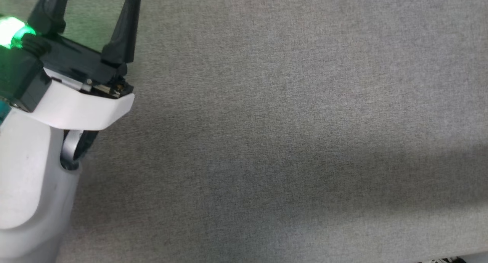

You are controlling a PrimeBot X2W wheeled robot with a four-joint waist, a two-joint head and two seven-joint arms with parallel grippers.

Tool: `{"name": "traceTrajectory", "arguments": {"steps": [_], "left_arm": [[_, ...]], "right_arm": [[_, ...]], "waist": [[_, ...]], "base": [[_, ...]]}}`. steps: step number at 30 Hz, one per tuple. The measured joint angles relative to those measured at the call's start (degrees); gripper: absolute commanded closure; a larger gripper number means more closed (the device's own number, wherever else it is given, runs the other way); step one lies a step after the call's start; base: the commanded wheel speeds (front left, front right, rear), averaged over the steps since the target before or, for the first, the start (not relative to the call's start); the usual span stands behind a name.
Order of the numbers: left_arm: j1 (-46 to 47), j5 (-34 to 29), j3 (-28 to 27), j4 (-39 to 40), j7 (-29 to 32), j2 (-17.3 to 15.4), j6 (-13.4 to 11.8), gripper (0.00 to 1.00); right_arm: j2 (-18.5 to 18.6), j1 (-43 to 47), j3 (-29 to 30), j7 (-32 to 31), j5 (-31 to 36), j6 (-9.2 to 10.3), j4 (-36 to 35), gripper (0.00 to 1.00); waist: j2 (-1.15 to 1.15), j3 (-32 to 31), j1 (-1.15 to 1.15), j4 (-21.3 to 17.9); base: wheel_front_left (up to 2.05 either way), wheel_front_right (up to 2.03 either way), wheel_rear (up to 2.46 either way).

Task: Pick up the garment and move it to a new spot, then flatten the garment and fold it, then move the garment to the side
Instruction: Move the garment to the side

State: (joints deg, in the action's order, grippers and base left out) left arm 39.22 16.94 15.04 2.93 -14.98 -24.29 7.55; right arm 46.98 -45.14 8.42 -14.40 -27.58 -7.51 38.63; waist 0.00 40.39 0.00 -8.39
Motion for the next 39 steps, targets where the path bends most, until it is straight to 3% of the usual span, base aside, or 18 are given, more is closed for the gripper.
{"name": "traceTrajectory", "arguments": {"steps": [7,18,19,20,29,39], "left_arm": [[2.16,-0.22,0.96,0.48,0.01,-1.72,0.0,0.0],[2.89,-0.22,2.19,0.04,0.01,-3.31,0.0,0.0],[2.87,-0.21,2.24,-0.08,0.0,-3.22,0.0,0.0],[2.81,-0.21,2.19,-0.11,0.0,-3.08,0.0,0.0],[-3.5,0.14,-1.97,-2.13,0.01,0.26,0.0,0.0],[-18.7,0.04,-6.69,-6.06,0.0,8.28,-0.01,0.0]], "right_arm": [[-1.93,-7.23,1.19,3.75,8.34,0.0,11.07,1.0],[-5.58,-13.56,2.86,11.04,13.8,0.0,22.18,1.0],[-5.7,-14.25,3.18,12.81,14.88,0.0,23.37,0.09],[-5.7,-14.51,3.22,13.48,15.68,0.0,23.92,0.0],[-9.03,-15.33,-0.19,17.6,15.28,0.0,23.47,0.0],[-15.52,-3.76,-13.33,22.56,9.14,0.0,14.27,0.0]], "waist": [[0.0,1.37,0.0,-0.82],[0.0,2.67,0.0,-1.57],[0.0,2.39,0.0,-1.63],[0.0,2.17,0.0,-1.62],[0.0,-2.3,0.0,-1.02],[0.0,-12.95,0.0,1.23]], "base": [[0.0,0.0,0.0],[0.0,0.0,0.0],[0.0,0.0,0.0],[0.0,0.0,0.0],[0.0,0.0,0.0],[0.0,0.0,0.0]]}}
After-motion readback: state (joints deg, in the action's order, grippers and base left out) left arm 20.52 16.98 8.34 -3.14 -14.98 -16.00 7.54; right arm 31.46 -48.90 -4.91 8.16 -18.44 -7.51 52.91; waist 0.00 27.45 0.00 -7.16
